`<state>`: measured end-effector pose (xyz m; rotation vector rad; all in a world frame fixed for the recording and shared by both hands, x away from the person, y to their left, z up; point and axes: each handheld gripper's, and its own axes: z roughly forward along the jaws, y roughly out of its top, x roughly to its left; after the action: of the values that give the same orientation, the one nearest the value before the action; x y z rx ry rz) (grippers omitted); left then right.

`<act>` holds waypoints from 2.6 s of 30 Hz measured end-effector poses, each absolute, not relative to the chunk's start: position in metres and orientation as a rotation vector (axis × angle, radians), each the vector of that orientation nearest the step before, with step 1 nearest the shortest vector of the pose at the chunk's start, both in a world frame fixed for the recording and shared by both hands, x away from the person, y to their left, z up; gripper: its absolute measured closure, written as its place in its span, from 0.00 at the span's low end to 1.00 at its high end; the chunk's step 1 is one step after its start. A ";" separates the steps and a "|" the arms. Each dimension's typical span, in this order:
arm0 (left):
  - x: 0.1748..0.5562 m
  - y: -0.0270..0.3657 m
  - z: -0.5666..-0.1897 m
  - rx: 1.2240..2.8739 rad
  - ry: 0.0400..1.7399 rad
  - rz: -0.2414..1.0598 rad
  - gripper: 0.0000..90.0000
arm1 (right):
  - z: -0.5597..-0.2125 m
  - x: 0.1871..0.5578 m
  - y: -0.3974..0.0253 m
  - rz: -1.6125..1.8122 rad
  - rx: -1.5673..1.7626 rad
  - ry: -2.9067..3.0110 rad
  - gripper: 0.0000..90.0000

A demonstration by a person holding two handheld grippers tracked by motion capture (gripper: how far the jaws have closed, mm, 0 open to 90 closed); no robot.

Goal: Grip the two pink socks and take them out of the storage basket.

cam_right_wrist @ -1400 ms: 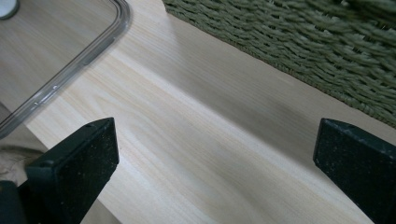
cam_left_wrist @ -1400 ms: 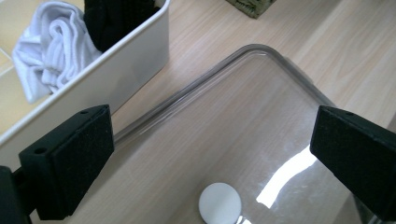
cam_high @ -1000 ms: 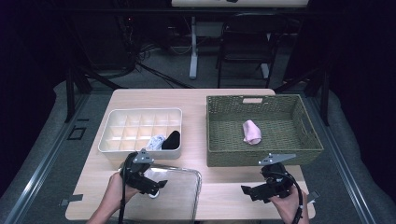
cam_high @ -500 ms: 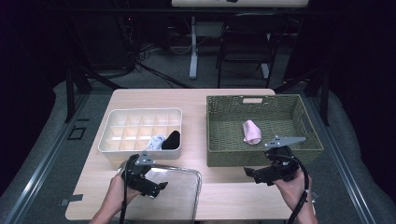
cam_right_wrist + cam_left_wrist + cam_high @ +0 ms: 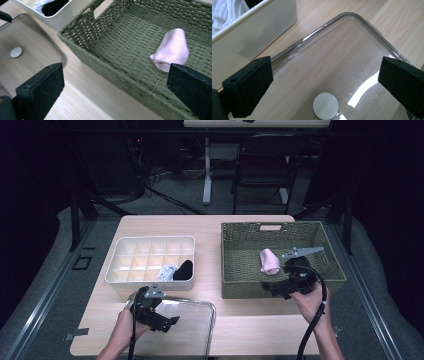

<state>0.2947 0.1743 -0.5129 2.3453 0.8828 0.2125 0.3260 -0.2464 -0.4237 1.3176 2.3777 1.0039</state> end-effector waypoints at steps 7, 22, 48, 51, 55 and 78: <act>0.295 0.175 -0.513 2.347 0.883 0.204 0.00 | -0.425 0.350 -0.250 0.983 1.360 2.373 0.01; 0.295 0.172 -0.516 2.361 0.872 0.189 0.00 | -0.442 0.395 -0.256 0.934 1.451 2.350 0.01; 0.297 0.175 -0.517 2.354 0.875 0.189 0.00 | -0.474 0.469 -0.261 0.831 1.659 2.300 0.04; 0.298 0.176 -0.517 2.355 0.875 0.189 0.00 | -0.478 0.475 -0.260 0.795 1.681 2.305 0.04; 0.298 0.177 -0.517 2.355 0.879 0.187 0.00 | -0.479 0.481 -0.260 0.742 1.696 2.313 0.06; 0.299 0.178 -0.518 2.360 0.876 0.187 0.00 | -0.510 0.516 -0.254 0.425 1.847 2.365 0.41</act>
<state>0.2986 0.1783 -0.5184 2.3601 0.8762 0.1866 0.5162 -0.2539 -0.5101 1.8468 2.3648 0.4252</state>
